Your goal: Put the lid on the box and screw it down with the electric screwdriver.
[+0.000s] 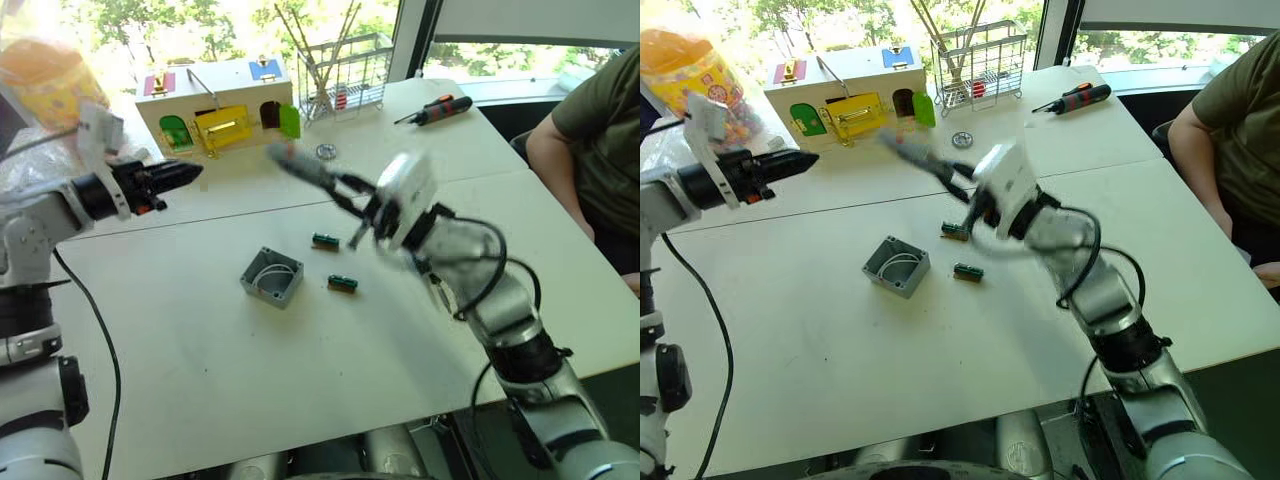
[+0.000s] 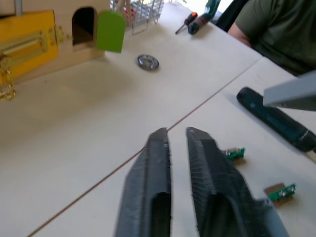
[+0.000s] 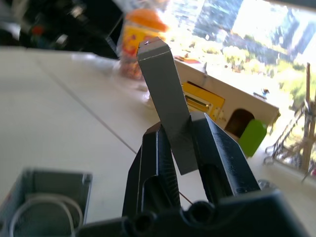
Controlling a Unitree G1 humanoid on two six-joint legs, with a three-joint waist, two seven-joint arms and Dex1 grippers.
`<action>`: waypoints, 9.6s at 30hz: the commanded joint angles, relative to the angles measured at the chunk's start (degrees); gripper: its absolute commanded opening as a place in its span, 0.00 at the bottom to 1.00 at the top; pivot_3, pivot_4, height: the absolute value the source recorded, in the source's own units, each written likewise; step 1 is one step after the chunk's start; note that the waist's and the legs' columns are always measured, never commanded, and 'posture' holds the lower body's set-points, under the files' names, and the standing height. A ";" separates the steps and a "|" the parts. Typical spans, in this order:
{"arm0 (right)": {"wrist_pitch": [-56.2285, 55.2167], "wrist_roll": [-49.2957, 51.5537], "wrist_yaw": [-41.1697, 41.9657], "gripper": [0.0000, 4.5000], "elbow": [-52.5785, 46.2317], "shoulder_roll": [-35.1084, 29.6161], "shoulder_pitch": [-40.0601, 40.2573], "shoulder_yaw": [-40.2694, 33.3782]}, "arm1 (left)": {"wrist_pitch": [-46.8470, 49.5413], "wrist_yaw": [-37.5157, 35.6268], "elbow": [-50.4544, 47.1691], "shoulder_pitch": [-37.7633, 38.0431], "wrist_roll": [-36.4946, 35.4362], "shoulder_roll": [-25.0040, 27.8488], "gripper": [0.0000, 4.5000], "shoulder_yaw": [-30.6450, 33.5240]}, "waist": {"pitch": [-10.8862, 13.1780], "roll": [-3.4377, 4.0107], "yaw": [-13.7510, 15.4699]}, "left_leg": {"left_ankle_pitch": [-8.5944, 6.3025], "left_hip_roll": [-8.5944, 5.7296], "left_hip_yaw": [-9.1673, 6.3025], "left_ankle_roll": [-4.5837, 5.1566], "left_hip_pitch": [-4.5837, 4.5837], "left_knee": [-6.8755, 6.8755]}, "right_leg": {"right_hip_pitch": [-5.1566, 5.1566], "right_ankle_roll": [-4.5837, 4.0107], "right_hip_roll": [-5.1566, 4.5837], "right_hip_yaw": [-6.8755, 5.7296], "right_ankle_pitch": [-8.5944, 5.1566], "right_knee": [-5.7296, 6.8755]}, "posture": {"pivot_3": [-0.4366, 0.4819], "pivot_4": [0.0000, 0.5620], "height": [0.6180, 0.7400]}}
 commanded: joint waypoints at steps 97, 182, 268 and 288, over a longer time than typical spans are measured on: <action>-29.93 -49.90 -30.39 0.95 11.45 -3.75 8.98 4.35 | -14.73 -9.42 -3.95 9.33 20.30 -7.39 0.00 -31.93 | -1.12 -0.01 4.07 | -0.04 -0.02 -0.04 0.06 1.30 -0.32 | 1.37 -0.03 0.11 0.19 -0.04 -0.64 | 0.48 0.27 1.00; 52.98 28.00 21.02 0.00 -14.56 -2.74 6.02 -17.12 | -4.26 -9.88 -21.80 16.04 1.65 1.21 0.00 -8.87 | -0.76 -0.02 3.71 | -0.08 0.14 -0.09 0.10 1.03 -0.81 | 1.09 0.00 0.03 0.14 -0.05 -1.15 | 0.48 0.27 1.00; 37.28 26.86 18.37 0.01 -5.59 1.05 12.39 -17.60 | -5.77 -4.71 -31.56 20.97 0.65 -0.04 0.00 -18.48 | -0.62 0.11 3.32 | -0.02 0.20 -0.01 0.00 1.00 -0.84 | 1.22 -0.01 0.05 0.23 -0.05 -1.12 | 0.48 0.27 1.00; 31.61 22.07 15.65 0.01 12.88 16.81 -5.69 -6.97 | -5.64 -4.99 -25.62 24.04 -0.73 5.76 0.00 -6.26 | -0.56 0.18 3.14 | -0.01 0.15 -0.02 -0.02 1.00 -0.82 | 0.97 -0.01 0.06 0.19 -0.05 -1.04 | 0.48 0.27 1.00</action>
